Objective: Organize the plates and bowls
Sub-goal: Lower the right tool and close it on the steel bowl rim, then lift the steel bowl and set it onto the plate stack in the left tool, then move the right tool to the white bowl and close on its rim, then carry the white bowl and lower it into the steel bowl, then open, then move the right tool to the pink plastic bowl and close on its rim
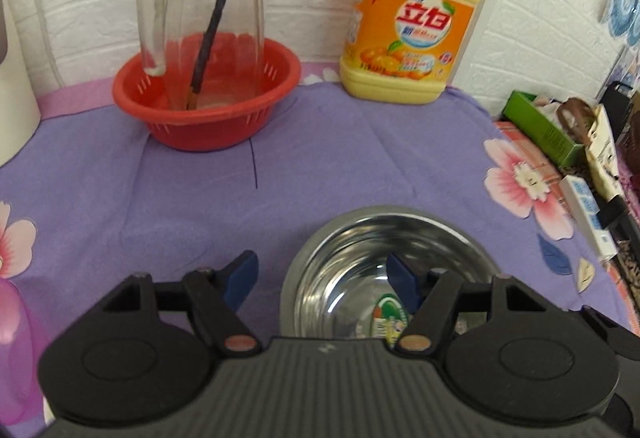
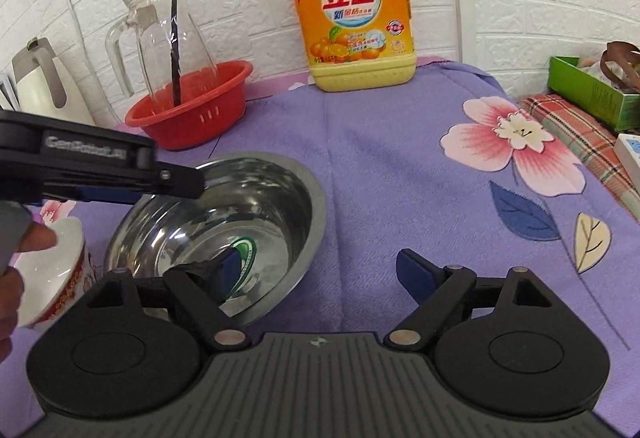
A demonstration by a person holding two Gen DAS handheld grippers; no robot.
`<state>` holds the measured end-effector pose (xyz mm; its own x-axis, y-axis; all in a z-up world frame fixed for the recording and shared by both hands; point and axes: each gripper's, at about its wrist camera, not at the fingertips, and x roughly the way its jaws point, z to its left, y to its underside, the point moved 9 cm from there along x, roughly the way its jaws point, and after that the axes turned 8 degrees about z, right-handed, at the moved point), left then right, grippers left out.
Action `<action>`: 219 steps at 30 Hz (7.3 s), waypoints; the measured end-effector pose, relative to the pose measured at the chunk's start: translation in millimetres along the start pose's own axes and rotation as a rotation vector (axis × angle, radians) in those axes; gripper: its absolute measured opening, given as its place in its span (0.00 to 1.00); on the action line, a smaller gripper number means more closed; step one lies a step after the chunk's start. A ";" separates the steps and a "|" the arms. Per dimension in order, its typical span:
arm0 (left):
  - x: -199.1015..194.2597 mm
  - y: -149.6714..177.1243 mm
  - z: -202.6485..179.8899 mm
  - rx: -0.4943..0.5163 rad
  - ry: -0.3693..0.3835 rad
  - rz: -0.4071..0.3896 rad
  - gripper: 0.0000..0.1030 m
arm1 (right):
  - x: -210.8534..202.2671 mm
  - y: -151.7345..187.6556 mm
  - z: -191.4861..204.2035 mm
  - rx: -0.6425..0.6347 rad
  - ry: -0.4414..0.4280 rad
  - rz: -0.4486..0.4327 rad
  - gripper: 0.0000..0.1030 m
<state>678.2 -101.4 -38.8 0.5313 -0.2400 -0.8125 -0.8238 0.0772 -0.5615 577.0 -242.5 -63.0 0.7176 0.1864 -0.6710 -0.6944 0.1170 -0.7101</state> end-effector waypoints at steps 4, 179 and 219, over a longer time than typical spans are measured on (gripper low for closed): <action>9.2 2.7 -1.2 0.000 0.012 0.018 0.67 | 2.6 2.1 9.6 -0.047 0.023 -0.014 1.00; -196.1 324.8 -64.4 -0.071 0.193 0.003 0.23 | -226.7 230.0 107.3 -0.228 -0.040 0.005 0.57; -252.1 281.3 67.1 -0.168 -0.042 -0.307 0.67 | -237.3 216.0 79.3 0.049 -0.064 -0.168 1.00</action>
<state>325.7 45.7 -2.5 0.7640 -0.1874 -0.6174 -0.6436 -0.1535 -0.7499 252.4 -184.1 -40.2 0.8199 0.2213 -0.5281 -0.5681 0.1990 -0.7986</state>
